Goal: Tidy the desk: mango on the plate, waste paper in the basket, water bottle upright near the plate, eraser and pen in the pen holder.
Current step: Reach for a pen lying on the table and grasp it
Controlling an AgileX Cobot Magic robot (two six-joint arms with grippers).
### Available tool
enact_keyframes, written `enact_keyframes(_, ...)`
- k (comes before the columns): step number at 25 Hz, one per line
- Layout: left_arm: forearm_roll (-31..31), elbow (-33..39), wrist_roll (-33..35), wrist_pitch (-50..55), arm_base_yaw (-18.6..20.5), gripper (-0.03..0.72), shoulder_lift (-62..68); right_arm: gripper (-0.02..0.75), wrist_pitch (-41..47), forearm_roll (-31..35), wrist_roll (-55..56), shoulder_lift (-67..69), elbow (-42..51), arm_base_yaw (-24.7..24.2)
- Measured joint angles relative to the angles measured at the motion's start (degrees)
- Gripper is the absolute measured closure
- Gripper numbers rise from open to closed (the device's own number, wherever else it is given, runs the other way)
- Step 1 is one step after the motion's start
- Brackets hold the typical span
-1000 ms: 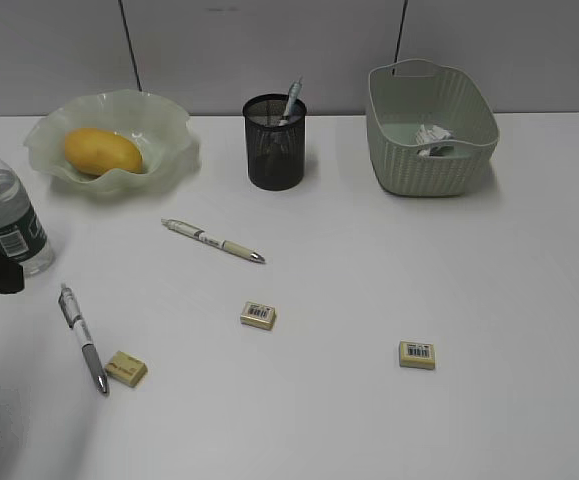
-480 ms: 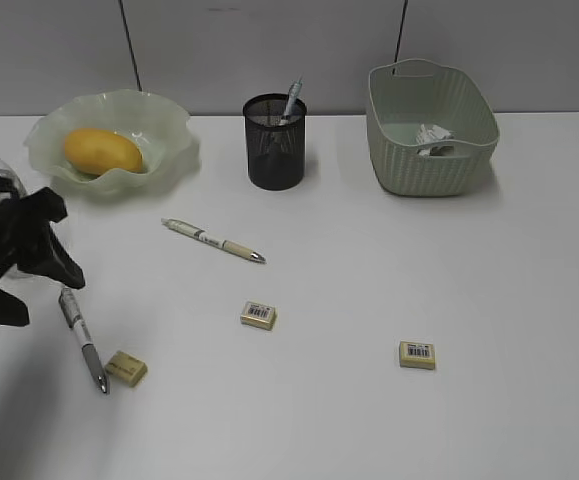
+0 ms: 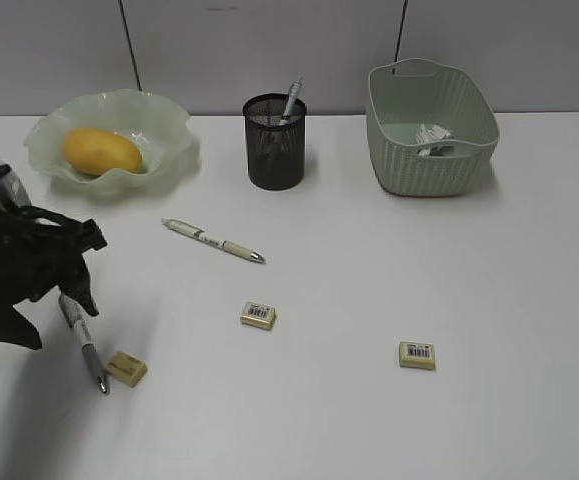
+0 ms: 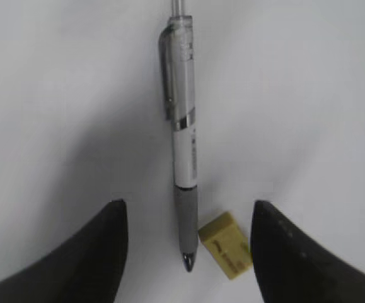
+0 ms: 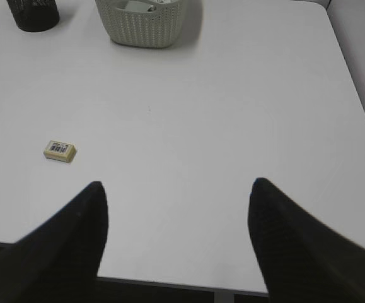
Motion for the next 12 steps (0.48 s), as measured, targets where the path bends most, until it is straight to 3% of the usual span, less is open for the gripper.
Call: enact_keyframes(12, 3.27, -2.95, -3.85, -3.79, -0.28, 0.256, 8.08, 0.187, 0.0, 0.11, 0.0, 0.0, 0.0, 0.0)
